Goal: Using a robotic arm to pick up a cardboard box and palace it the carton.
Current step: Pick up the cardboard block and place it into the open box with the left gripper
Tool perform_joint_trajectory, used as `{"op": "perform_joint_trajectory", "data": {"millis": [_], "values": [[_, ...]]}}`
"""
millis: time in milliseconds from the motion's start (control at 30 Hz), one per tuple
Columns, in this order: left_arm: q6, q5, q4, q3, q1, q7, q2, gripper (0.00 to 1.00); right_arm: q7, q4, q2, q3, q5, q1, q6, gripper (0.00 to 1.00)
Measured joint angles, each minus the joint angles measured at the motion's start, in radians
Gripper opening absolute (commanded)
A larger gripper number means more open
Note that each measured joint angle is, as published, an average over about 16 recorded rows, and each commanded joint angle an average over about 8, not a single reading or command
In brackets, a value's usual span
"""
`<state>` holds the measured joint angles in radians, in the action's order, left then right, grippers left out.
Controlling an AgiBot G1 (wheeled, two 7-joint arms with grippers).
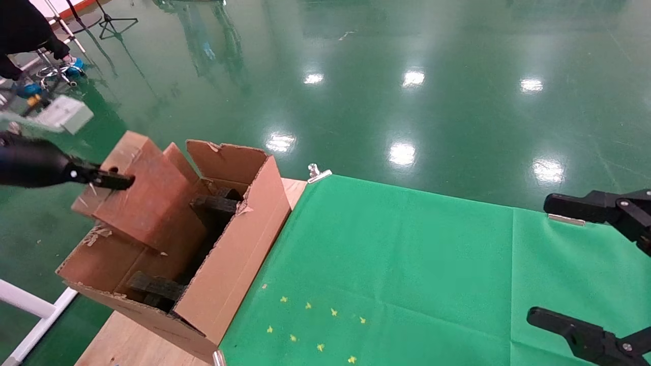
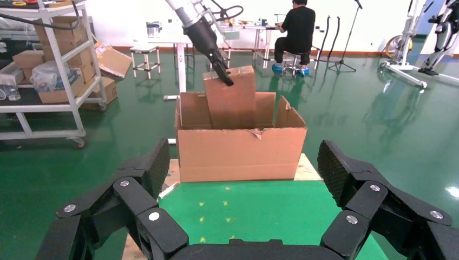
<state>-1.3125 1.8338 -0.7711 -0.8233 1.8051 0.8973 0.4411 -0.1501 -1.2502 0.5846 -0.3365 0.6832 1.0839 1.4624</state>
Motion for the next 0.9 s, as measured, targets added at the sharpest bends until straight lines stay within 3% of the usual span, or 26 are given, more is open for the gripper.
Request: {"op": "perform_joint_trajectory", "data": {"millis": [800, 833, 900], "values": [[0.153, -0.023, 0.356, -0.017, -0.114, -0.194, 0.113, 0.0, 0.0, 0.0, 0.0, 0.0, 0.0, 0.0, 0.0, 1.0], [0.156, -0.023, 0.369, -0.017, -0.116, -0.202, 0.118, 0.05, 0.0, 0.0, 0.0, 0.0, 0.0, 0.0, 0.0, 1.0], [0.162, -0.023, 0.393, -0.018, -0.117, -0.215, 0.129, 0.3, 0.0, 0.0, 0.0, 0.0, 0.0, 0.0, 0.0, 1.0]]}}
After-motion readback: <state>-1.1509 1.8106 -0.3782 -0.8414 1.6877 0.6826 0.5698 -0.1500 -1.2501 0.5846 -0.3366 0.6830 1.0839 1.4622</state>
